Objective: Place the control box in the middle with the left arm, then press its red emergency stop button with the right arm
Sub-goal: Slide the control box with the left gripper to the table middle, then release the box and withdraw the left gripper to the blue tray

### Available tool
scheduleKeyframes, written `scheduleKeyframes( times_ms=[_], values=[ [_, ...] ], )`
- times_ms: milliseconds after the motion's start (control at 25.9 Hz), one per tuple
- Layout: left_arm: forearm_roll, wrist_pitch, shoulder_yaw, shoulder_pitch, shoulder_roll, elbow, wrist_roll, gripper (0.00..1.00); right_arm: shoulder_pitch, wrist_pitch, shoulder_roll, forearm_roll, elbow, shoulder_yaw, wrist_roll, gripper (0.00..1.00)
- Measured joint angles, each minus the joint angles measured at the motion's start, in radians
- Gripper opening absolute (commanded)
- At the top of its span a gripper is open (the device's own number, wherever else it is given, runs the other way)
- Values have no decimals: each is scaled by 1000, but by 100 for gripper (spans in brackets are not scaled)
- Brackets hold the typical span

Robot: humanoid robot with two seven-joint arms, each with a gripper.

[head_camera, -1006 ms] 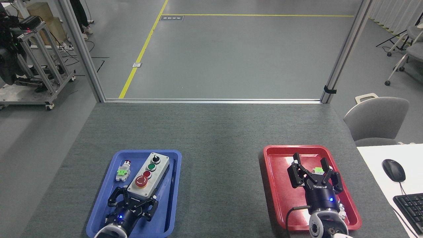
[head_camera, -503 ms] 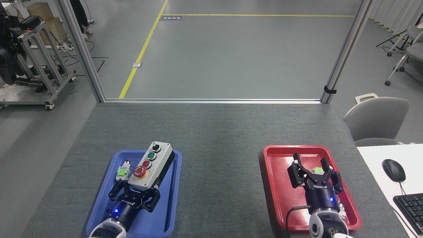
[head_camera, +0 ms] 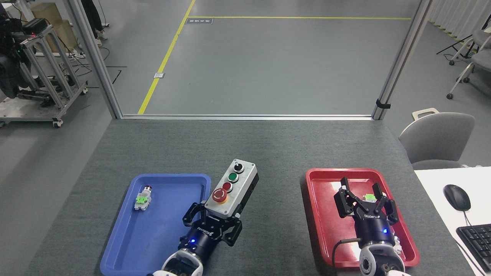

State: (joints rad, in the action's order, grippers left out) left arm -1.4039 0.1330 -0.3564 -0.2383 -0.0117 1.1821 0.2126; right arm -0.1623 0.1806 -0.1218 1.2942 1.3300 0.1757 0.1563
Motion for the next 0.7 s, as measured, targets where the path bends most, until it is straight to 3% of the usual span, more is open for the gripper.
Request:
scheduleKeyframes(
  times_ms=[232, 503, 541, 619, 657, 696],
  values=[
    [-81, -60, -50, -93, -108, -194, -6, 0, 0, 0, -2, -1, 0, 3, -2, 100],
    [-89, -170, -204, -113, -125, -266, -7, 0, -1, -4, -5, -2, -1, 7, -2, 100],
    [-88, -178, -215, -114, -126, -270, -7, 19, -1, -6, -5, -2, -1, 7, -4, 100],
    [-87, -187, -228, -114, -126, -274, -8, 68, -2, -10, -7, -3, -2, 8, -5, 100],
    [-87, -193, -231, -114, -126, -276, -14, 83, -2, -14, -7, -4, -2, 9, -5, 100],
    [-87, -197, -233, -114, -126, -276, -21, 90, -3, -20, -7, -5, -3, 10, -5, 100]
  ],
)
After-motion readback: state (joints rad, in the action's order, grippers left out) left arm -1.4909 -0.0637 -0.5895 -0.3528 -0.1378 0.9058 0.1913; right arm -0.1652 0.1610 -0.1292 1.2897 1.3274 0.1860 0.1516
